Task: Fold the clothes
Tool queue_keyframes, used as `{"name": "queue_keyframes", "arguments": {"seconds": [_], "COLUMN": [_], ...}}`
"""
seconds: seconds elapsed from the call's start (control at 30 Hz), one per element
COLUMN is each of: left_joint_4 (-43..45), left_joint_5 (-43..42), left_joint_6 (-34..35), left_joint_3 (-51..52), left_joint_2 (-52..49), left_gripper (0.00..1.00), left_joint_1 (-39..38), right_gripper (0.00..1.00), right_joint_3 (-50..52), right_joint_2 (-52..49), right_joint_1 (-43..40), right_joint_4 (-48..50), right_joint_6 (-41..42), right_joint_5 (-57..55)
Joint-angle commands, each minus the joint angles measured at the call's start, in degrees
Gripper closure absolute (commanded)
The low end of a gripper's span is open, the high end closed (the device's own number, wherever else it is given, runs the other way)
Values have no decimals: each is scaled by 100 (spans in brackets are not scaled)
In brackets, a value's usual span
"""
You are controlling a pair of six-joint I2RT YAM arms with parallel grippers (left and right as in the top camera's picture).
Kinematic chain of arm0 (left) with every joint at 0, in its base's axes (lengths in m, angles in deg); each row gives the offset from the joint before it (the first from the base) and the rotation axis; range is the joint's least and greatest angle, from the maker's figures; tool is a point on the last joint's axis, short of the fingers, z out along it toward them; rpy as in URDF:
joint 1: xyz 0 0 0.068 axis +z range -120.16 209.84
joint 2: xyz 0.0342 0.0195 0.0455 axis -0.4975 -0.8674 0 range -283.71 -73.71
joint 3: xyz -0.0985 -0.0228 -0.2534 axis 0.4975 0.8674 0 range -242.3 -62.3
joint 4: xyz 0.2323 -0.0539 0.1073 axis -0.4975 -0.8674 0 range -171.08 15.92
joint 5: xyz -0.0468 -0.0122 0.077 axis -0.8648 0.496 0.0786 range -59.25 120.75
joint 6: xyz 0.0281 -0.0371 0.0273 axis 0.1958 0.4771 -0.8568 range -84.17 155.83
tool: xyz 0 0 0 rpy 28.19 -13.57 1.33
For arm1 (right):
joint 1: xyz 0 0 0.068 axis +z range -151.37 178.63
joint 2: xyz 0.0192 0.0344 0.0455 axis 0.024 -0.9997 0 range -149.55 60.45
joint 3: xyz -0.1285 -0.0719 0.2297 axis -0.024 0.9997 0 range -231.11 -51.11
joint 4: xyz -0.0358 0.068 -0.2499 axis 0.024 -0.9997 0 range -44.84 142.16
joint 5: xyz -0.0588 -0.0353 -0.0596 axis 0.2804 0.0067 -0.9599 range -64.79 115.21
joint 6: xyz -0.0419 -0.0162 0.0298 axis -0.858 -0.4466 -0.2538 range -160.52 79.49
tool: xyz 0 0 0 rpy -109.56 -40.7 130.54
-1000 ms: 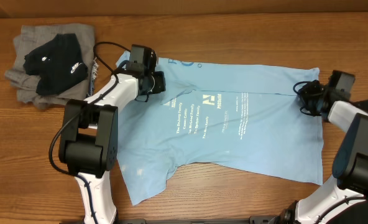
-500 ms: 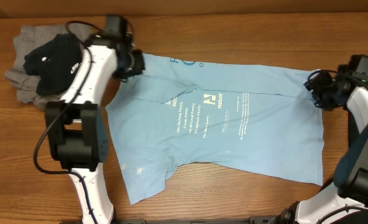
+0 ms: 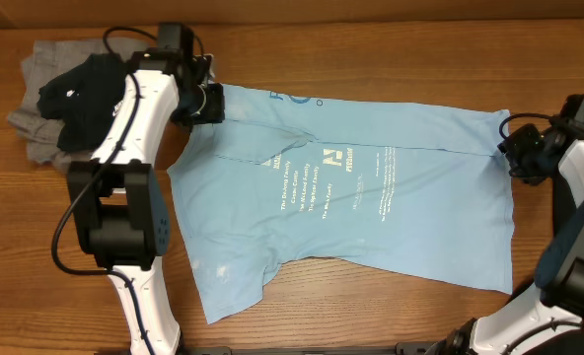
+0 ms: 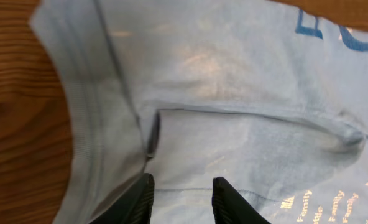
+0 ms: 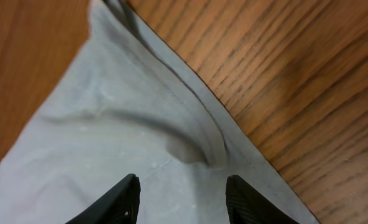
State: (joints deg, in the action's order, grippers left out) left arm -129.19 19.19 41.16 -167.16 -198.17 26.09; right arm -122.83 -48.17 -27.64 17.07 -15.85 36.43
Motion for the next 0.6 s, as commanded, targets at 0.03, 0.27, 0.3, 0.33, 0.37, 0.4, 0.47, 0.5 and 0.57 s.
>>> {"name": "queue_keyframes", "arguments": {"seconds": [0.03, 0.27, 0.3, 0.33, 0.37, 0.4, 0.47, 0.5, 0.57], "left_joint_4": [-31, -105, -105, -103, -101, -101, -120, -133, -151], "left_joint_5": [164, 166, 168, 168, 168, 173, 251, 308, 319], "left_joint_6": [-363, -358, -358, -358, -358, -361, -352, -339, -341], "left_joint_3": [-105, -105, -105, -105, -105, -105, -105, -105, -105], "left_joint_2": [-472, -824, -824, -824, -824, -824, -824, -824, -824], "left_gripper": [69, 74, 73, 74, 74, 74, 74, 74, 74], "left_joint_1": [-39, -35, -35, -35, -33, -31, -31, -31, -28], "right_gripper": [52, 59, 59, 58, 58, 58, 62, 65, 75], "right_joint_3": [-72, -74, -74, -74, -74, -74, -74, -74, -74], "right_joint_2": [-374, -455, -455, -455, -455, -455, -455, -455, -455], "right_joint_1": [4, -20, -35, -48, -52, -57, -61, -61, -61], "right_joint_4": [33, 337, 393, 466, 522, 579, 632, 634, 660], "right_joint_6": [319, 385, 385, 387, 385, 385, 385, 385, 358], "right_joint_5": [127, 149, 151, 153, 149, 151, 153, 149, 144]}}
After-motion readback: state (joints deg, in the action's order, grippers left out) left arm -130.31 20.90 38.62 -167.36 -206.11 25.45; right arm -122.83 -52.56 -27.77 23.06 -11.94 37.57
